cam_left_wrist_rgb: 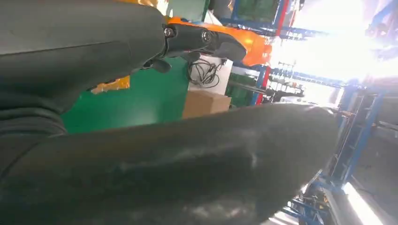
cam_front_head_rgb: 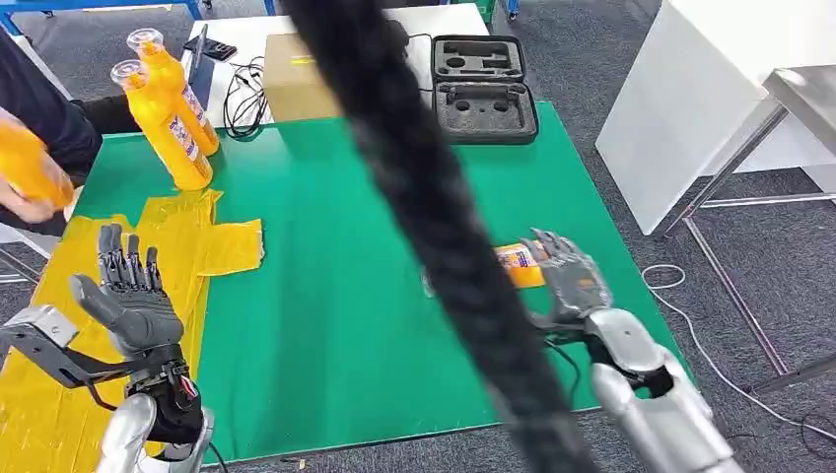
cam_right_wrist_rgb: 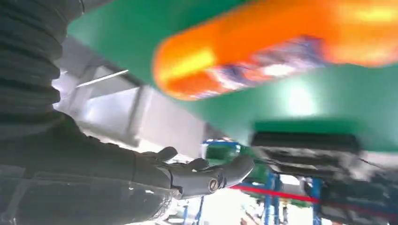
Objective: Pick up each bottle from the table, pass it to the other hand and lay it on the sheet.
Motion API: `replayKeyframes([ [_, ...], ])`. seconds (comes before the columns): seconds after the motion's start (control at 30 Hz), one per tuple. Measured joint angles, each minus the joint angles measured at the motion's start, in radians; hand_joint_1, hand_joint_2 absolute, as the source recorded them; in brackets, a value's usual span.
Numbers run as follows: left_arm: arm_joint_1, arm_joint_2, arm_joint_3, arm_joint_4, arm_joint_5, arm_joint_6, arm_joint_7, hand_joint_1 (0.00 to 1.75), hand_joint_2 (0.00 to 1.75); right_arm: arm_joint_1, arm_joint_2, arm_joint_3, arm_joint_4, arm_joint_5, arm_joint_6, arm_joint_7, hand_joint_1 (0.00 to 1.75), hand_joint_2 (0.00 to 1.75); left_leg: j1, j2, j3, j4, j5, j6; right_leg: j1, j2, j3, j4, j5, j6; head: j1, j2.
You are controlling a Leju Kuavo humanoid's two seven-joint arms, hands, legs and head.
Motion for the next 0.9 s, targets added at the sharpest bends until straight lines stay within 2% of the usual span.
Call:
replayKeyframes([
  [0.1, 0.000, 0.000, 0.007, 0.000, -0.013, -0.003, 0.000, 0.00, 0.00, 0.053, -0.053, -0.067, -0.042, 0.005, 0.026, -0.010, 0.00, 1.75, -0.001, 0.000, 0.000, 0.000, -0.001, 0.001, -0.001, 0.000, 0.000, 0.000, 0.000, 0.001, 0.000, 0.000],
  [0.27, -0.002, -0.008, 0.013, 0.001, -0.016, -0.012, 0.000, 0.00, 0.00, 0.114, -0.118, -0.134, -0.081, 0.026, 0.141, -0.013, 0.00, 1.75, -0.001, 0.000, 0.000, 0.000, -0.001, 0.002, -0.001, 0.000, 0.000, 0.000, -0.002, 0.003, 0.000, 0.000],
  [0.47, -0.011, -0.014, 0.013, 0.001, -0.007, -0.001, 0.000, 0.00, 0.00, 0.105, -0.178, -0.158, -0.063, 0.047, 0.186, -0.013, 0.00, 1.75, -0.001, 0.001, 0.001, 0.000, -0.001, 0.002, -0.001, 0.001, 0.000, 0.000, -0.001, 0.003, 0.000, 0.000],
  [0.9, -0.006, -0.024, 0.014, 0.001, 0.004, -0.005, 0.000, 0.00, 0.00, -0.027, -0.154, -0.178, 0.092, 0.157, 0.035, 0.035, 0.00, 1.75, -0.001, 0.002, 0.001, 0.000, 0.000, 0.003, -0.001, 0.001, 0.000, 0.000, -0.001, 0.003, -0.001, 0.000],
])
